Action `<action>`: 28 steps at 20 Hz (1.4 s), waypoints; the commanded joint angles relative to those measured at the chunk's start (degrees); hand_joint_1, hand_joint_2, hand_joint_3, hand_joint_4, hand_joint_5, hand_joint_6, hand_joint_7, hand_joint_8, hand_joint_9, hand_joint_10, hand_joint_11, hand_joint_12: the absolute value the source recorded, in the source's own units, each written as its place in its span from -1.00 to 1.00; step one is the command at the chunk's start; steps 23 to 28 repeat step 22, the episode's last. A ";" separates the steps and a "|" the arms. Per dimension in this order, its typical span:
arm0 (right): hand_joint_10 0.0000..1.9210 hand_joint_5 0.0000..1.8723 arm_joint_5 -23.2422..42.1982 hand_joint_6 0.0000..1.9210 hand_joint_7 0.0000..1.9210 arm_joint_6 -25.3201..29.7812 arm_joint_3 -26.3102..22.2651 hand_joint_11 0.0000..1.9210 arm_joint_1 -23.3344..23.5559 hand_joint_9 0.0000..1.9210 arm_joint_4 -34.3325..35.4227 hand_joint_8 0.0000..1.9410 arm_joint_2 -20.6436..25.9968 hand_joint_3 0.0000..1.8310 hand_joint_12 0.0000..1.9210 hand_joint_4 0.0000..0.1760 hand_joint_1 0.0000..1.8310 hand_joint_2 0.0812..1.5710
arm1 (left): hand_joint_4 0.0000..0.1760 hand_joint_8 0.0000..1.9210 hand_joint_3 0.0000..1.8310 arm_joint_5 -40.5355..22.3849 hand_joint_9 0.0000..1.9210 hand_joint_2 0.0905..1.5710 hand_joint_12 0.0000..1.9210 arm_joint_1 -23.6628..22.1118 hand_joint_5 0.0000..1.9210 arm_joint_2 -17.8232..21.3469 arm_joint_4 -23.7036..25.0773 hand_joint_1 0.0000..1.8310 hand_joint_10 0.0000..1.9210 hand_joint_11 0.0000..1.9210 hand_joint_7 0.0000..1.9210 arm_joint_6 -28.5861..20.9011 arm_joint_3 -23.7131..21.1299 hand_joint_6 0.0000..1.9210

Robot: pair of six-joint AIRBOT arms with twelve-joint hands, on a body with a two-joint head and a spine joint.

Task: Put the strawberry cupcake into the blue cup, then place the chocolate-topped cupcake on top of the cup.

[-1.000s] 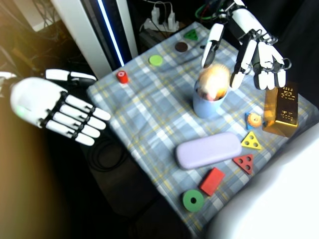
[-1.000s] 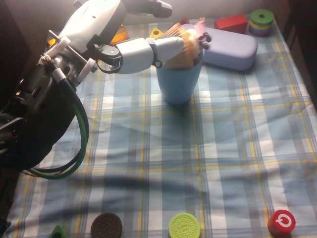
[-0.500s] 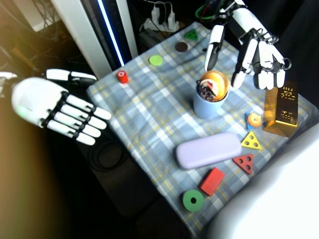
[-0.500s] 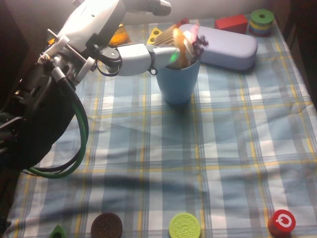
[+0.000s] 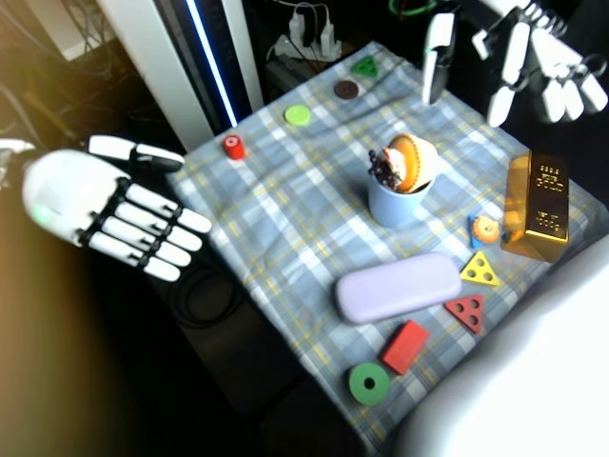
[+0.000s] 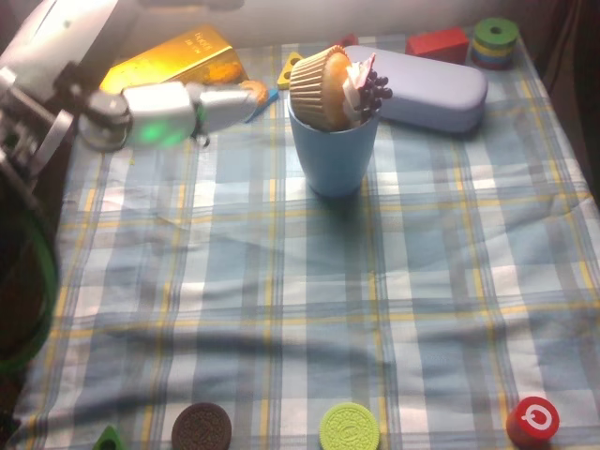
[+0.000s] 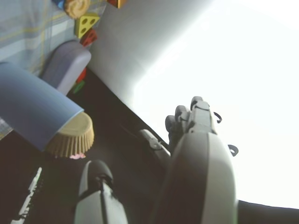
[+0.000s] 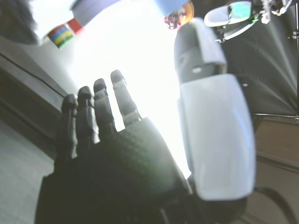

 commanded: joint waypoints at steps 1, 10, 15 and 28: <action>-1.00 -1.00 7.09 -1.00 -1.00 0.44 0.25 -1.00 -0.03 -1.00 1.27 -1.00 -0.10 -0.99 -1.00 -1.00 -1.00 0.36 | -0.44 -1.00 -1.00 -9.33 -0.70 0.08 -0.63 0.52 -0.09 1.03 1.37 -0.01 -1.00 -0.99 -0.60 0.89 -0.88 -1.00; -1.00 -1.00 9.39 -1.00 -1.00 -0.57 -0.21 -1.00 -0.79 -1.00 4.92 -1.00 -1.14 -1.00 -1.00 -0.66 -1.00 0.35 | -0.74 -1.00 -1.00 -28.06 -0.73 0.15 -0.49 17.86 -0.08 5.64 -8.08 -0.04 -1.00 -1.00 -0.58 2.32 -12.65 -1.00; -0.98 -1.00 12.44 -1.00 -0.99 -3.99 -1.71 -0.92 -2.00 -0.96 8.89 -1.00 -2.28 -1.00 -0.96 -0.96 -1.00 0.31 | -1.00 -0.99 -1.00 -31.63 -0.65 0.11 -0.30 23.90 -0.10 3.31 -14.34 -0.02 -0.98 -0.96 -0.58 2.27 -14.83 -1.00; -1.00 -1.00 19.38 -1.00 -1.00 -6.01 -3.29 -1.00 -2.27 -1.00 14.30 -1.00 -6.40 -0.97 -1.00 -0.61 -1.00 0.51 | -1.00 -1.00 -1.00 -38.34 -0.73 0.14 -0.52 29.76 -0.11 -0.44 -20.62 -0.06 -0.99 -0.99 -0.62 -1.48 -14.39 -1.00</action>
